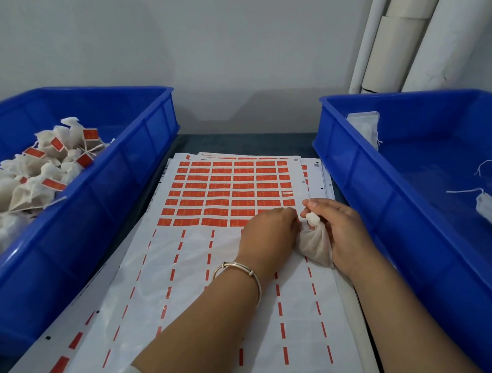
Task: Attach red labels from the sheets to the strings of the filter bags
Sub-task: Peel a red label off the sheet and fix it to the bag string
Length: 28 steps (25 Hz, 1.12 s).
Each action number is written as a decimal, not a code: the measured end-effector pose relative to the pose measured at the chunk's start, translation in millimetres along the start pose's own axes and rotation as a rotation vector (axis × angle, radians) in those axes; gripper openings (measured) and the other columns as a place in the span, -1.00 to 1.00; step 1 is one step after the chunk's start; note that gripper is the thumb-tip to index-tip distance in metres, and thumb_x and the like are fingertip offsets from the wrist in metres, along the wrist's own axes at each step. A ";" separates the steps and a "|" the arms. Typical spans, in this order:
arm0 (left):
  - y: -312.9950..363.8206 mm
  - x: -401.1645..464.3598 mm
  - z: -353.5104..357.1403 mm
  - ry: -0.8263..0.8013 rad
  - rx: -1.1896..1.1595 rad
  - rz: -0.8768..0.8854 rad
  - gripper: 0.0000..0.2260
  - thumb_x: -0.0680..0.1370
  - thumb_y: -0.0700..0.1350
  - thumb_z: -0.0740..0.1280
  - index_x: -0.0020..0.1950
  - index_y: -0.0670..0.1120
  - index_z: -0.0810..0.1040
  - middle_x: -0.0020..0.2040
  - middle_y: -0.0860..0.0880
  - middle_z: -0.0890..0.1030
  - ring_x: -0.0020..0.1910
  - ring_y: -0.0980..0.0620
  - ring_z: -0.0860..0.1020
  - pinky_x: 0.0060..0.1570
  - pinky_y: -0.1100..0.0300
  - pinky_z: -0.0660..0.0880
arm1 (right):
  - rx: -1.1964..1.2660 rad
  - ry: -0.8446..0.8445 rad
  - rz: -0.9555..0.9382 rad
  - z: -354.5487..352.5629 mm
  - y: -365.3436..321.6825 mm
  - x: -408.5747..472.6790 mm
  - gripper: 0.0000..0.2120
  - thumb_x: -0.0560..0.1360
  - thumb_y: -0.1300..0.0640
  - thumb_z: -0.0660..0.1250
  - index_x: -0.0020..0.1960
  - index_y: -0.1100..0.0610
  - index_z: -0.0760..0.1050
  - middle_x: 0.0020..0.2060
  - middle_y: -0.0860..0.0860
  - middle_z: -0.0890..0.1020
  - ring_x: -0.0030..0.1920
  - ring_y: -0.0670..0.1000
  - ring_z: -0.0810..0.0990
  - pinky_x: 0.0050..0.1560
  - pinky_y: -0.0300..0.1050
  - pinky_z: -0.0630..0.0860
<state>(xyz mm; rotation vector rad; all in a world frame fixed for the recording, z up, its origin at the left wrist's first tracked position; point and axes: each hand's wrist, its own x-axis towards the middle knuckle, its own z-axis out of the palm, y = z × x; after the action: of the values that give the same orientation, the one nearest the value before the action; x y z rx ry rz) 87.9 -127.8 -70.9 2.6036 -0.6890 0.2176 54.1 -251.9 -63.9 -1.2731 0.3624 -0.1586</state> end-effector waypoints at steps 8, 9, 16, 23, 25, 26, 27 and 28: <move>1.1 2.0 0.2 0.049 -0.112 -0.105 -0.86 0.63 -0.06 0.14 0.06 -0.07 0.45 -0.07 -0.01 0.55 -0.22 0.08 0.46 -0.14 0.28 0.41 | -0.073 0.013 -0.034 3.3 0.3 -3.0 -0.92 0.48 0.13 0.38 -0.09 0.10 0.64 -0.22 -0.04 0.71 -0.25 -0.07 0.69 -0.35 -0.21 0.57; 0.4 2.6 -0.8 0.067 -0.167 -0.141 -0.87 0.63 -0.06 0.14 0.02 -0.06 0.44 -0.10 0.01 0.52 -0.24 0.10 0.44 -0.17 0.32 0.37 | -0.077 0.015 -0.036 3.7 0.1 -3.4 -0.92 0.48 0.13 0.38 -0.09 0.10 0.64 -0.22 -0.03 0.71 -0.25 -0.07 0.69 -0.36 -0.21 0.57; -10.3 4.7 -9.0 0.208 -0.572 -0.415 -0.92 0.61 -0.04 0.18 -0.05 0.05 0.44 -0.15 0.15 0.47 -0.22 0.15 0.46 -0.25 0.42 0.31 | -0.140 0.090 -0.004 7.7 -0.9 -2.4 -0.95 0.47 0.08 0.40 -0.09 0.02 0.63 -0.07 -0.07 0.70 -0.02 0.07 0.67 -0.01 0.05 0.62; -18.9 7.6 -25.5 0.233 -0.992 -0.698 -0.87 0.60 -0.04 0.21 -0.13 0.06 0.50 -0.22 0.05 0.59 -0.27 0.06 0.60 -0.33 0.33 0.49 | -0.259 0.084 -0.174 15.8 -11.5 -16.0 -0.95 0.49 0.02 0.36 -0.14 -0.05 0.58 -0.26 -0.28 0.65 -0.22 -0.13 0.66 -0.27 -0.31 0.56; -21.6 6.5 -38.6 0.239 -1.140 -0.774 -0.87 0.59 -0.10 0.25 -0.13 0.01 0.53 -0.25 0.00 0.62 -0.32 0.04 0.63 -0.36 0.29 0.55 | -0.273 0.025 -0.192 20.6 -14.1 -23.6 -0.95 0.47 0.02 0.37 -0.14 -0.03 0.59 -0.26 -0.23 0.66 -0.20 -0.16 0.65 -0.32 -0.36 0.54; -22.9 3.3 -45.0 0.245 -1.221 -0.801 -0.88 0.58 -0.13 0.26 -0.14 -0.02 0.54 -0.28 -0.03 0.64 -0.33 0.03 0.65 -0.36 0.27 0.56 | -0.271 -0.024 -0.198 23.9 -15.6 -28.9 -0.94 0.43 0.00 0.38 -0.16 -0.03 0.60 -0.26 -0.20 0.67 -0.19 -0.15 0.65 -0.33 -0.37 0.54; -24.0 -1.9 -50.8 0.243 -1.304 -0.812 -0.89 0.57 -0.16 0.28 -0.14 -0.05 0.54 -0.30 -0.05 0.65 -0.34 0.02 0.66 -0.36 0.26 0.56 | -0.269 -0.082 -0.212 27.5 -16.7 -34.0 -0.90 0.37 -0.03 0.38 -0.17 -0.04 0.61 -0.24 -0.19 0.68 -0.17 -0.15 0.65 -0.31 -0.37 0.55; -24.4 -9.1 -54.8 0.229 -1.379 -0.806 -0.90 0.56 -0.17 0.29 -0.14 -0.07 0.55 -0.33 -0.05 0.66 -0.34 0.01 0.66 -0.36 0.26 0.55 | -0.269 -0.140 -0.232 31.4 -18.0 -39.7 -0.87 0.32 -0.07 0.37 -0.19 -0.07 0.63 -0.21 -0.18 0.68 -0.14 -0.15 0.65 -0.26 -0.37 0.56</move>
<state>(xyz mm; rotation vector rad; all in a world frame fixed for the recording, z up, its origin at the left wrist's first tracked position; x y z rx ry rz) 90.1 -80.1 -33.4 1.2895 0.3034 -0.1753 29.6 -216.3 -32.0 -1.5822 0.1156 -0.2218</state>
